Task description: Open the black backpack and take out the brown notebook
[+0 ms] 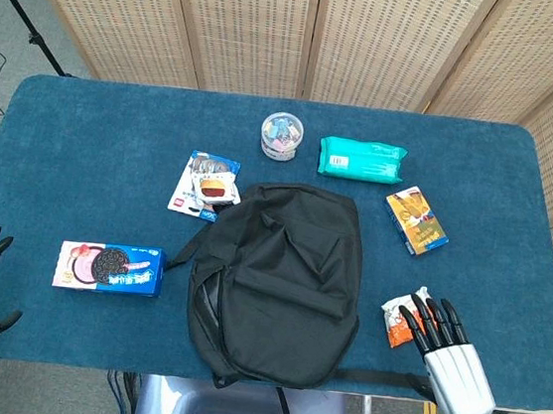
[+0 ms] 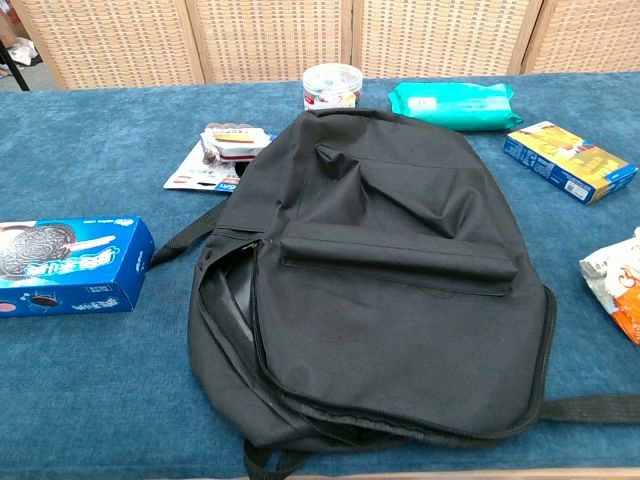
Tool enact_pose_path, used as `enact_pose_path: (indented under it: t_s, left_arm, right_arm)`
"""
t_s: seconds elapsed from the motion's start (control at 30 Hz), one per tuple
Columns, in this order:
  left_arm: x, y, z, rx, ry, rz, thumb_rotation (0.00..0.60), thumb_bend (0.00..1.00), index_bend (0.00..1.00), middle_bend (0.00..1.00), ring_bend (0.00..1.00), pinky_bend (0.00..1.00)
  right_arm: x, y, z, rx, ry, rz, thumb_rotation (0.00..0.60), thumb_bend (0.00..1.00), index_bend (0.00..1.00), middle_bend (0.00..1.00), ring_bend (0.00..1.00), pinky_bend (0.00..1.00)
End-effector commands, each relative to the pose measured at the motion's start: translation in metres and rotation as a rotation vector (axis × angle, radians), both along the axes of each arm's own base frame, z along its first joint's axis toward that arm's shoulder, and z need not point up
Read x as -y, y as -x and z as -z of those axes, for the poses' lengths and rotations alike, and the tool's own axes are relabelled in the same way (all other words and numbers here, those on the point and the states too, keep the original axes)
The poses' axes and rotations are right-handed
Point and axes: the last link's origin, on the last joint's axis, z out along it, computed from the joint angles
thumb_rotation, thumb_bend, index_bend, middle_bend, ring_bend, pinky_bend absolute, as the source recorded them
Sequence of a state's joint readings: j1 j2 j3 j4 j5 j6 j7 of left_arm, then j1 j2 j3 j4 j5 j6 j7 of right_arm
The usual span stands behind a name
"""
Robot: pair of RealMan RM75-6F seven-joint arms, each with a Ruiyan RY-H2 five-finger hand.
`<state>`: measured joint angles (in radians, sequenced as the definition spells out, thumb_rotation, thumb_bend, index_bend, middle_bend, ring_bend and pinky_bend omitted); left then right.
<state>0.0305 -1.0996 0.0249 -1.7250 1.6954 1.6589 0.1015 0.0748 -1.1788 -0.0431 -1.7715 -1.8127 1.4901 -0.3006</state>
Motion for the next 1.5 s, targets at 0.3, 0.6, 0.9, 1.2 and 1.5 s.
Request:
enact_pose_path:
  t_s: [0.3, 0.6, 0.9, 1.2, 1.5]
  left_arm:
    - [0.001, 0.000, -0.001, 0.004, 0.001, 0.003, 0.600, 0.00, 0.00, 0.00, 0.00, 0.00]
    - [0.001, 0.001, -0.003, 0.006, -0.011, -0.004, 0.600, 0.00, 0.00, 0.00, 0.00, 0.00]
    - [-0.003, 0.004, -0.004, 0.004, -0.014, -0.025, 0.600, 0.00, 0.00, 0.00, 0.00, 0.00]
    - [-0.007, 0.007, -0.006, 0.011, -0.019, -0.043, 0.600, 0.00, 0.00, 0.00, 0.00, 0.00]
    - [-0.008, 0.009, -0.011, 0.021, -0.040, -0.051, 0.600, 0.00, 0.00, 0.00, 0.00, 0.00]
  right_arm:
    - [0.002, 0.001, -0.008, 0.029, 0.073, 0.043, 0.600, 0.00, 0.04, 0.00, 0.00, 0.00]
    - [-0.014, -0.012, 0.036, -0.007, -0.259, -0.172, 0.600, 0.00, 0.08, 0.00, 0.00, 0.00]
    - [-0.011, -0.034, 0.085, -0.056, -0.430, -0.284, 0.600, 0.00, 0.10, 0.00, 0.00, 0.00]
    - [-0.001, -0.058, 0.126, -0.069, -0.493, -0.291, 0.600, 0.00, 0.15, 0.10, 0.00, 0.07]
    - [0.011, -0.070, 0.149, -0.067, -0.446, -0.315, 0.600, 0.00, 0.29, 0.36, 0.27, 0.39]
